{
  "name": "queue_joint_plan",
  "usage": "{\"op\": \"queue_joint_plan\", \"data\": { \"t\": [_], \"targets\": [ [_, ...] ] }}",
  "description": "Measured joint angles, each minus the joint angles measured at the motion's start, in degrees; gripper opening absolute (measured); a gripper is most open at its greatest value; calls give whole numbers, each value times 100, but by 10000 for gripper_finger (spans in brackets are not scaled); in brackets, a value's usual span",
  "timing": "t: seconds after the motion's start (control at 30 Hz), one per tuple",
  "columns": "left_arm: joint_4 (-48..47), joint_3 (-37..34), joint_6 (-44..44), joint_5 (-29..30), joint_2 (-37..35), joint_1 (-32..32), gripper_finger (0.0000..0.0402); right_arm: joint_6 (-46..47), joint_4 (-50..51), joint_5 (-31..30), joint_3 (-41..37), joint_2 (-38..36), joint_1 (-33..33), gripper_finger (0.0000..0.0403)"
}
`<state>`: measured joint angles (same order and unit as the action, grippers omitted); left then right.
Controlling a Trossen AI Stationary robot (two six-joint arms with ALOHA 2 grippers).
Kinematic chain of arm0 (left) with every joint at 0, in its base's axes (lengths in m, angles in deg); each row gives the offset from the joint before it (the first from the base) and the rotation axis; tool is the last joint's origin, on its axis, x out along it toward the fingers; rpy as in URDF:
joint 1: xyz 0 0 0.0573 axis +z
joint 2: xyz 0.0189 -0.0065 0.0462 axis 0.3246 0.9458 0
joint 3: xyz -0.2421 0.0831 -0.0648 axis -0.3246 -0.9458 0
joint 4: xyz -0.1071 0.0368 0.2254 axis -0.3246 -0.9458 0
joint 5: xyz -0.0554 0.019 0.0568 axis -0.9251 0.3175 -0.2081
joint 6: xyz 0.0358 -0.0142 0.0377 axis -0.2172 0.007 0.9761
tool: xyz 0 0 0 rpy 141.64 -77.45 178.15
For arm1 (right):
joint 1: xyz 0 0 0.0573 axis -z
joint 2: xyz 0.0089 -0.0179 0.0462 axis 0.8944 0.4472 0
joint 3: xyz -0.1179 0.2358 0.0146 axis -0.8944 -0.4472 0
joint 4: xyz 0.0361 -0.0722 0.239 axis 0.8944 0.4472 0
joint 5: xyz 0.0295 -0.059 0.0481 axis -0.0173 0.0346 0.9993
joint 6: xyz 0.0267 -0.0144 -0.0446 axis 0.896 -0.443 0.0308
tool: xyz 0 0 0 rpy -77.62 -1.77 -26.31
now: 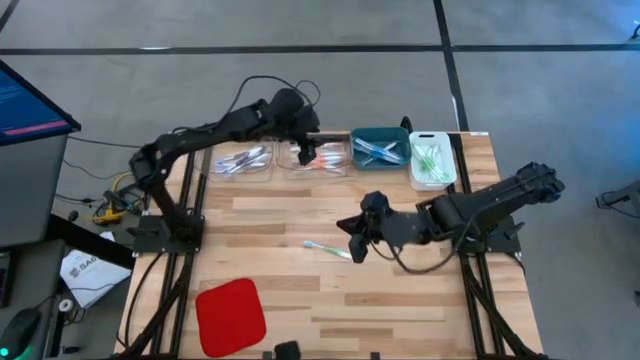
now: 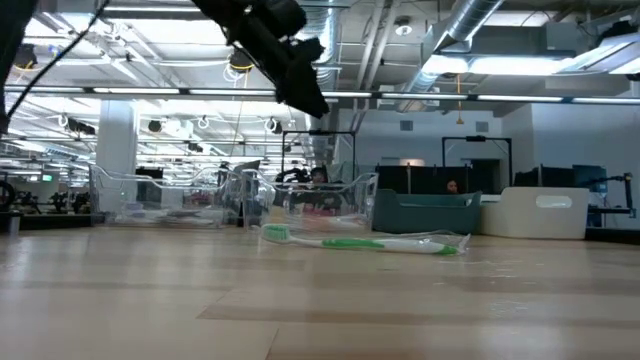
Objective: Pick & Place Toothbrushes
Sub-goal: Put the green toothbrush into the white bin
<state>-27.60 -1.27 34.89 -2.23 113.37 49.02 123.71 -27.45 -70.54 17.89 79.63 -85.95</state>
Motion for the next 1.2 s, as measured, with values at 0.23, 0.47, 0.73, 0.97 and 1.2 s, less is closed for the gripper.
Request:
{"op": "queue_joint_plan", "data": {
  "t": [0.23,0.47,0.73,0.97,1.2],
  "targets": [
    [220,-1317,-649,-30,-1231,-300,196,-414,8,1195,2,-7,418,9],
    [369,-2642,-1562,-47,-2573,-1002,191,-762,269,2004,2,-4,735,9],
    [895,-3580,-2750,-12,-3748,-1849,190,-1904,902,2441,-12,200,1124,33],
    [997,-3683,-2946,-12,-4268,-2330,183,218,1086,3773,-13,819,1653,66],
    [1057,-3678,-2978,-13,-4528,-2621,176,1709,1072,4681,0,1818,1338,10]
  ]
}}
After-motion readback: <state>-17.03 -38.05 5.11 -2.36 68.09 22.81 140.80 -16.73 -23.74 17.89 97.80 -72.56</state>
